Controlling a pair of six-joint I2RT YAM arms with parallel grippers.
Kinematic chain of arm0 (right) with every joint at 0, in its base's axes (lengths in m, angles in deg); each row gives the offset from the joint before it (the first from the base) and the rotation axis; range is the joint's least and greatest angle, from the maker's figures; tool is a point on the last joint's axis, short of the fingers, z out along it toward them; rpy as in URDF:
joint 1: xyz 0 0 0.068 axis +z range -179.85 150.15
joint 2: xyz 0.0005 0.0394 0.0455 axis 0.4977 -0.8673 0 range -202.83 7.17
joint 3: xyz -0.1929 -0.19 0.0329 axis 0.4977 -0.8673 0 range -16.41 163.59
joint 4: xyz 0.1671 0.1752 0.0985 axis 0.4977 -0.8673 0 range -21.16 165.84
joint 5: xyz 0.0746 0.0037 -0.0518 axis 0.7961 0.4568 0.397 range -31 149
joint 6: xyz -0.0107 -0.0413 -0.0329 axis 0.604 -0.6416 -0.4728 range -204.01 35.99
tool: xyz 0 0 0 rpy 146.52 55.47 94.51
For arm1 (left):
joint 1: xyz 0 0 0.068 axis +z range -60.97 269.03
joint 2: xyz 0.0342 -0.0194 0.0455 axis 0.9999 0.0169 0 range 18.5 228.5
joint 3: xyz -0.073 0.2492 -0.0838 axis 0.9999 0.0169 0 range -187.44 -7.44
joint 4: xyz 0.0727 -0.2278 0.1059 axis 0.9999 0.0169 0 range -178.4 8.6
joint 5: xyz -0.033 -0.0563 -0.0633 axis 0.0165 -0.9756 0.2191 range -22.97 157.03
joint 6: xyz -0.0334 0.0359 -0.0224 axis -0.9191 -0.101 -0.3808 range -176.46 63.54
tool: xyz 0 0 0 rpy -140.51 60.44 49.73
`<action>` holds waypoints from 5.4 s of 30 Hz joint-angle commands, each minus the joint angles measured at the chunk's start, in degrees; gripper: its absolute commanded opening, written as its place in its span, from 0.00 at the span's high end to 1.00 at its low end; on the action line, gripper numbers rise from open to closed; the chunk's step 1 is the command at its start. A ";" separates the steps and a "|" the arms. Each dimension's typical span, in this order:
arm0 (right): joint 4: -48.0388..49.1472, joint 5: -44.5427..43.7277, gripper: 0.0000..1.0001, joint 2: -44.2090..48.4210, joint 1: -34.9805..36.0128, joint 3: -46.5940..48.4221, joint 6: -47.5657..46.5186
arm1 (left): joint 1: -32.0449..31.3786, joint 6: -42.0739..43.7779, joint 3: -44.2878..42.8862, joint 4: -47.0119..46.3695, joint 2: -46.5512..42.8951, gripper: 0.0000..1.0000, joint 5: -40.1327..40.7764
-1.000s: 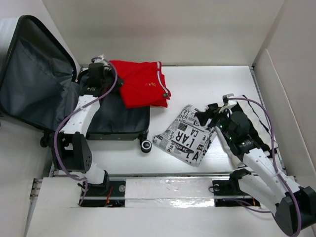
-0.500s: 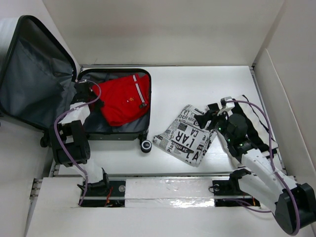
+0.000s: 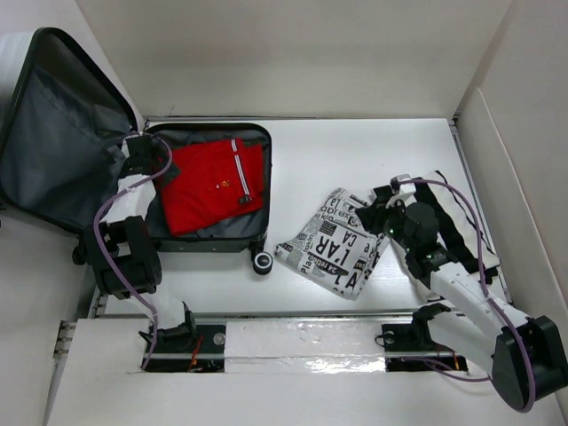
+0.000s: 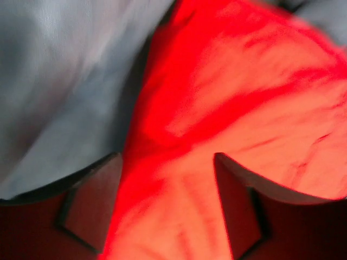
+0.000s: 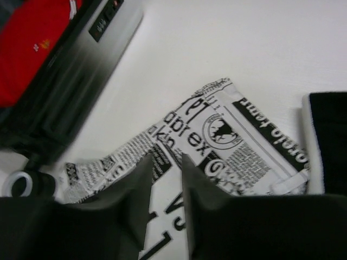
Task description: Pack the luggage
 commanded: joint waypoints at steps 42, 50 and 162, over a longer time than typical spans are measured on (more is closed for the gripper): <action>-8.73 -7.54 0.77 -52.90 9.76 37.29 8.27 | -27.17 -17.93 28.50 -31.30 -34.87 1.00 -34.59; -11.36 -3.15 0.71 -45.45 8.59 36.86 3.97 | -38.42 -17.05 24.12 -33.59 -24.51 0.84 -21.16; -19.18 -20.91 0.25 -21.04 -15.30 11.95 7.22 | -49.14 -7.82 10.65 -19.16 -23.35 0.48 -3.56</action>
